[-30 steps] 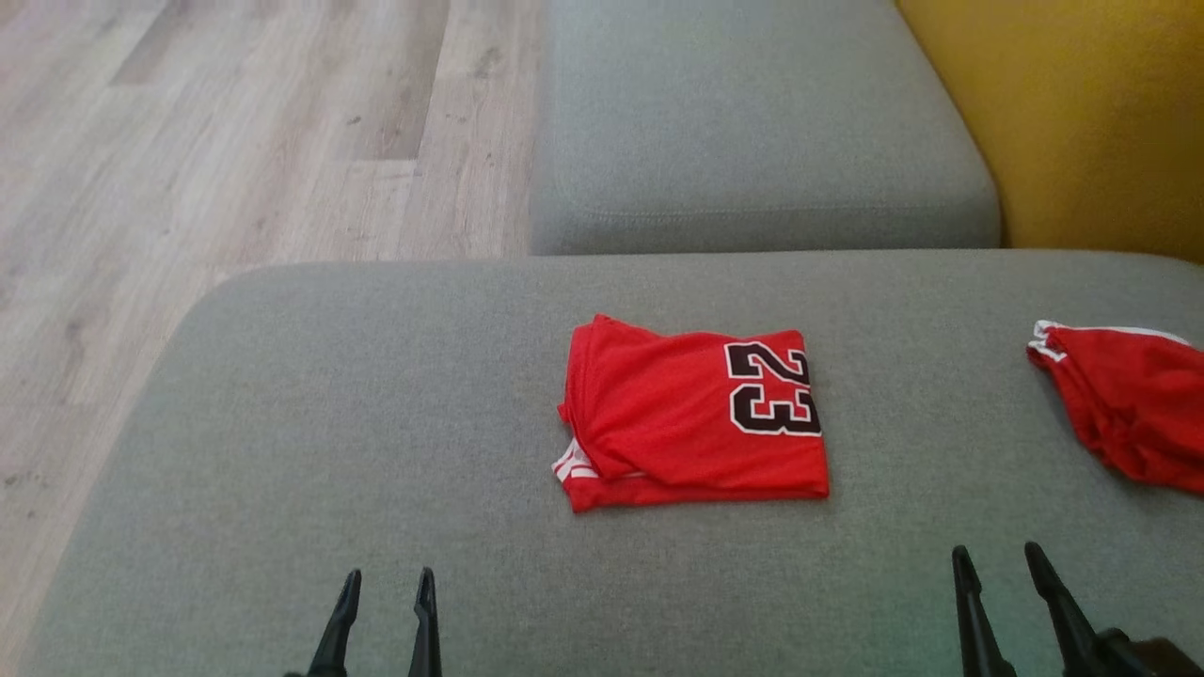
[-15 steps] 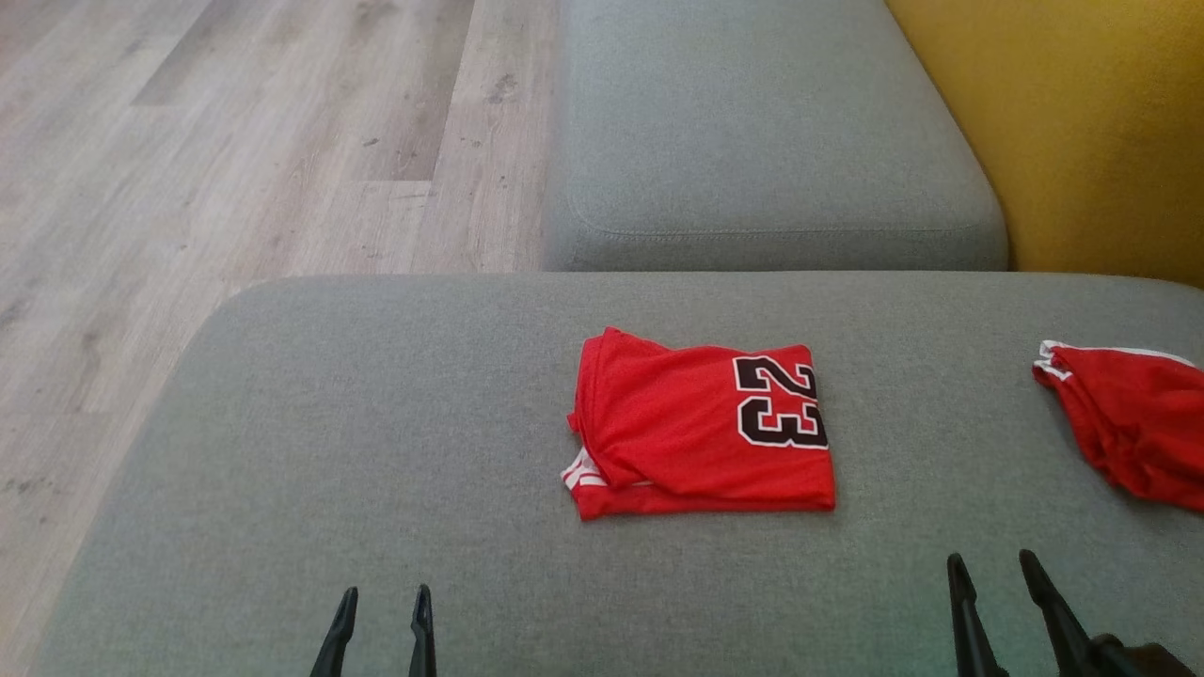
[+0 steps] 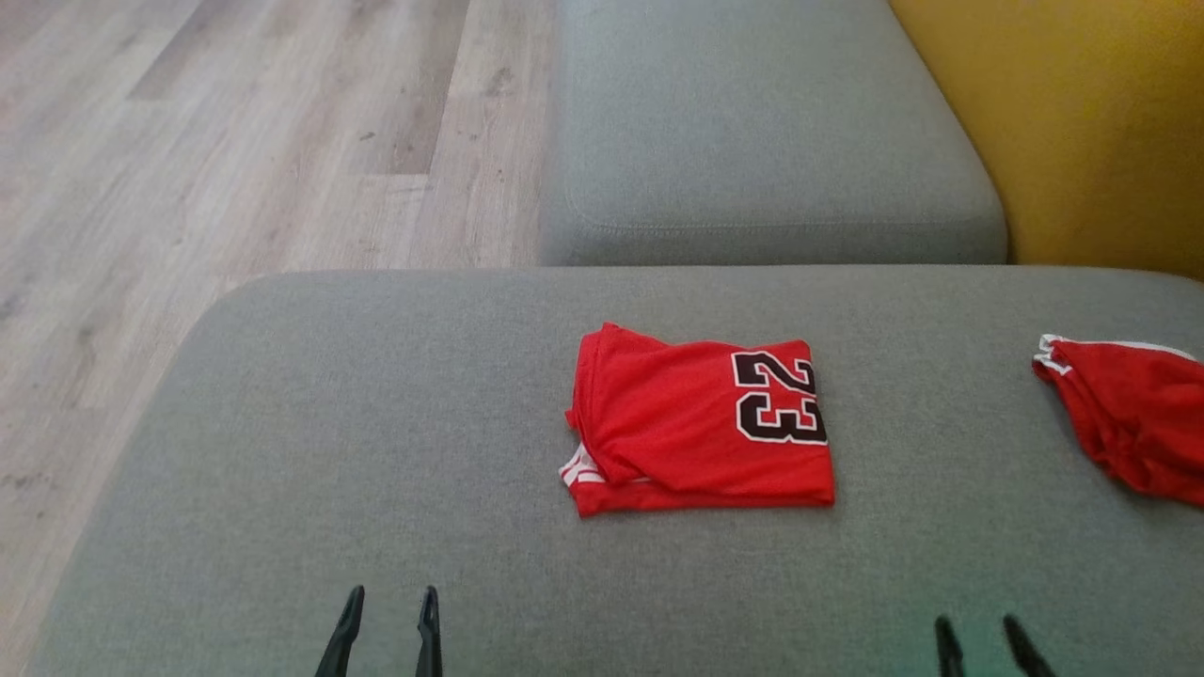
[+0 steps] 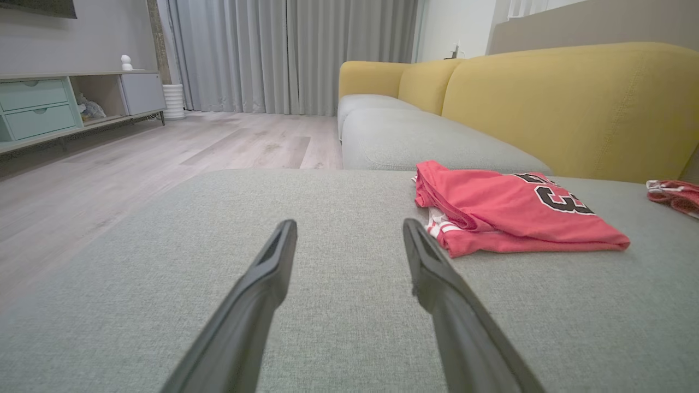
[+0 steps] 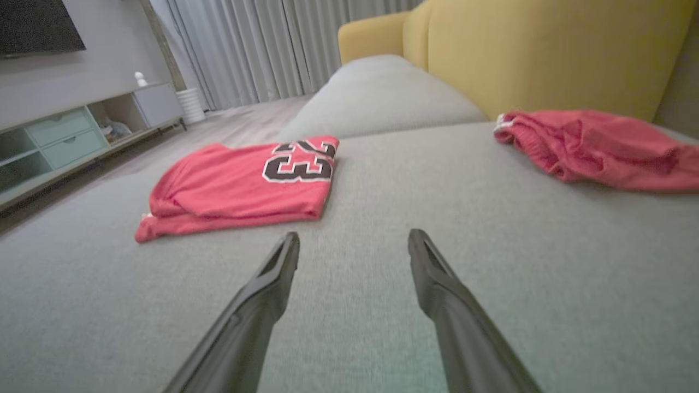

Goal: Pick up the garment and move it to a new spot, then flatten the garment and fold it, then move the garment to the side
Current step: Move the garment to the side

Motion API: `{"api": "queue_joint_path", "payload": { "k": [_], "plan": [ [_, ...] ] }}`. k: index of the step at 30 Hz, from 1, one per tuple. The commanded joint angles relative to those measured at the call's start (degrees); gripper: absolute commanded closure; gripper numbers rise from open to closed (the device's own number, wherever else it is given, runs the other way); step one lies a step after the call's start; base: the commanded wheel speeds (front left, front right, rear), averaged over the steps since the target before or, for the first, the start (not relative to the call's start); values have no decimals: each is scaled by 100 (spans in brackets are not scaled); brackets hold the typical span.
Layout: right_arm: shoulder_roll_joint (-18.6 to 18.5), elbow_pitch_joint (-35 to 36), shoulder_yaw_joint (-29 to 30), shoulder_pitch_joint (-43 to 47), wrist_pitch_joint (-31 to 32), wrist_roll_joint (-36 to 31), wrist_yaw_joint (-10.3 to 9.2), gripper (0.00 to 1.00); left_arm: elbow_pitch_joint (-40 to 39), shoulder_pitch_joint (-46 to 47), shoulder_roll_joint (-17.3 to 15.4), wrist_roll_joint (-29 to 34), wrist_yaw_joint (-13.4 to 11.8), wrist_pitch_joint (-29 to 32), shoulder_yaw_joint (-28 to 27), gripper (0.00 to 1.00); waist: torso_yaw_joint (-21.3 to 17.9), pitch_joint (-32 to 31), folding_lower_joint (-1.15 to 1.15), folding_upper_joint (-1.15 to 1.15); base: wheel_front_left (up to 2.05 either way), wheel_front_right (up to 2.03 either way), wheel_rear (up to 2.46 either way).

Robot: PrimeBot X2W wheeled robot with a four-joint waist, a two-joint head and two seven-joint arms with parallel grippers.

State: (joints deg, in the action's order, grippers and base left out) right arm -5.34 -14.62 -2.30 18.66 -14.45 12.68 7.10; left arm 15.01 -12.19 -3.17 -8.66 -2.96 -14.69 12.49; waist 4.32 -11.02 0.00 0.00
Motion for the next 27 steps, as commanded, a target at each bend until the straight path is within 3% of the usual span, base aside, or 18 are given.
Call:
{"api": "queue_joint_path", "payload": {
  "k": [1,10,19,26,27],
  "plan": [
    [-84,85,-176,-260,-55,33,39,0,-183,231,29,71,13,-30,-176,0,7,49,0,0,0,0,0],
    [-286,-1243,-685,-2046,28,810,39,0,-329,484,29,228,67,-30,18,0,165,744,0,0,0,0,0],
    [-677,-2954,-963,-4172,1023,1460,39,0,-419,938,29,264,101,-30,326,0,602,1436,0,0,0,0,0],
    [-743,-4119,-1010,-5057,1098,1720,39,0,-381,1232,29,221,53,-30,478,0,890,1948,0,0,0,0,0],
    [-715,-4254,-1048,-5128,1115,1752,39,5,-376,1263,29,213,45,-30,490,0,909,1994,0,0,0,0,0]
  ]
}}
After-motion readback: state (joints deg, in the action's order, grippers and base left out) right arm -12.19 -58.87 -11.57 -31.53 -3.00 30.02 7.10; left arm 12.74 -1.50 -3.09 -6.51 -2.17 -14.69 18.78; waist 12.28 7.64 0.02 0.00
